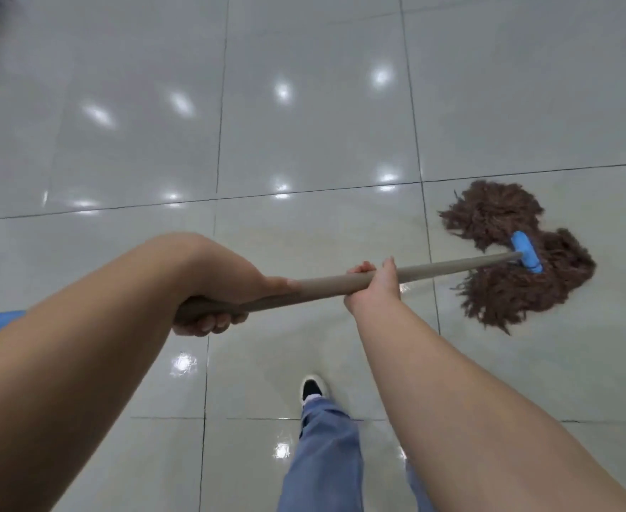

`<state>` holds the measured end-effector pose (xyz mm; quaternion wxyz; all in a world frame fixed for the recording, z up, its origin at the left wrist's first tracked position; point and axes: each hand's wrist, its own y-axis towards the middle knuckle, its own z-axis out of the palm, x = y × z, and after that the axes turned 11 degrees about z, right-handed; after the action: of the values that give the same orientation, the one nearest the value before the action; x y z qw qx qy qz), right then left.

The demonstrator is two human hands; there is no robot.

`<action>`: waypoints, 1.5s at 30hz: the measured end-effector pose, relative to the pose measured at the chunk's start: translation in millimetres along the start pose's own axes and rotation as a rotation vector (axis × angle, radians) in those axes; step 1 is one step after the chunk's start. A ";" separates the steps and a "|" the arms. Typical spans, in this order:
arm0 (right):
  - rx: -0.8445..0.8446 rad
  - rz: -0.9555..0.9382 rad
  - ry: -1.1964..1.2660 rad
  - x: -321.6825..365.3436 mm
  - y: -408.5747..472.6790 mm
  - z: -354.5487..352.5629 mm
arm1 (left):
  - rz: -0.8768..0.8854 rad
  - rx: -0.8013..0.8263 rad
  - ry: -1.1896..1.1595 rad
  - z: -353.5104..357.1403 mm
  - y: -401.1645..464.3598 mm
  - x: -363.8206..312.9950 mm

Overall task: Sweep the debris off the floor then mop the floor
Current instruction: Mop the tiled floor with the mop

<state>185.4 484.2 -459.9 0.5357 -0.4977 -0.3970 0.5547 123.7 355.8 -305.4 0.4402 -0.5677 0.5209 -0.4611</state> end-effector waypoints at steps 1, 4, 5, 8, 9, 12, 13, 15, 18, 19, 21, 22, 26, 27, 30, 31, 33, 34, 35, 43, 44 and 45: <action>-0.009 -0.026 0.003 30.1 1.0 -6.7 | 0.023 -0.009 0.009 8.8 3.0 -29.5; -0.043 -0.090 0.028 117.5 1.0 -36.3 | 0.075 -0.001 0.050 42.7 14.1 -112.4; -0.056 -0.106 0.049 146.0 -0.5 -49.2 | 0.088 0.011 0.065 56.9 18.4 -139.2; -0.075 -0.142 0.138 228.8 -5.1 -91.1 | 0.130 0.035 0.090 102.8 29.5 -217.5; -0.067 -0.155 0.172 255.3 -6.3 -104.4 | 0.148 0.033 0.099 117.3 32.6 -243.0; -0.045 -0.203 0.254 329.2 -7.3 -141.0 | 0.217 0.006 0.164 154.3 39.9 -316.8; -0.048 -0.223 0.273 351.1 -7.2 -153.1 | 0.241 0.005 0.186 165.9 42.5 -338.4; -0.077 -0.265 0.285 386.7 -7.6 -177.0 | 0.289 0.014 0.212 189.9 47.5 -373.1; -0.151 -0.302 0.260 417.7 -8.9 -210.6 | 0.341 0.067 0.224 225.4 55.9 -401.4; -0.178 -0.309 0.254 421.2 -8.9 -219.6 | 0.350 0.092 0.224 234.8 59.1 -404.1; -0.221 -0.307 0.242 419.0 -7.0 -232.4 | 0.338 0.130 0.227 247.3 67.0 -399.8; -0.230 -0.292 0.227 413.2 -4.4 -235.7 | 0.316 0.142 0.222 248.6 71.0 -391.9; -0.280 -0.185 0.129 360.3 10.7 -230.9 | 0.253 0.197 0.140 231.2 85.6 -325.1; -0.294 -0.167 0.104 339.6 15.1 -227.3 | 0.253 0.213 0.126 225.1 88.7 -300.5; -0.322 -0.136 0.055 257.9 27.1 -215.3 | 0.257 0.274 0.095 208.1 95.8 -211.7; -0.325 -0.139 0.058 225.6 29.9 -210.9 | 0.259 0.282 0.081 202.0 96.8 -179.6; -0.331 -0.168 0.068 154.2 35.1 -200.1 | 0.272 0.258 0.059 186.4 98.9 -112.3; -0.322 -0.180 0.069 117.9 37.6 -193.1 | 0.279 0.234 0.073 176.3 99.8 -78.5; -0.307 -0.185 0.067 81.4 39.5 -184.3 | 0.276 0.205 0.100 164.8 99.9 -44.1; -0.113 0.023 0.086 -156.9 20.6 -104.4 | 0.102 0.058 0.262 44.3 50.0 168.7; -0.094 0.040 0.096 -169.9 17.9 -98.1 | 0.089 0.049 0.278 35.9 44.4 179.4; -0.079 0.050 0.111 -176.9 15.0 -92.4 | 0.084 0.039 0.293 29.3 40.6 184.4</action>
<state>260.5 298.9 -469.6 0.5229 -0.5583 -0.3755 0.5234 150.8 169.5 -338.6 0.3892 -0.4633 0.5938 -0.5303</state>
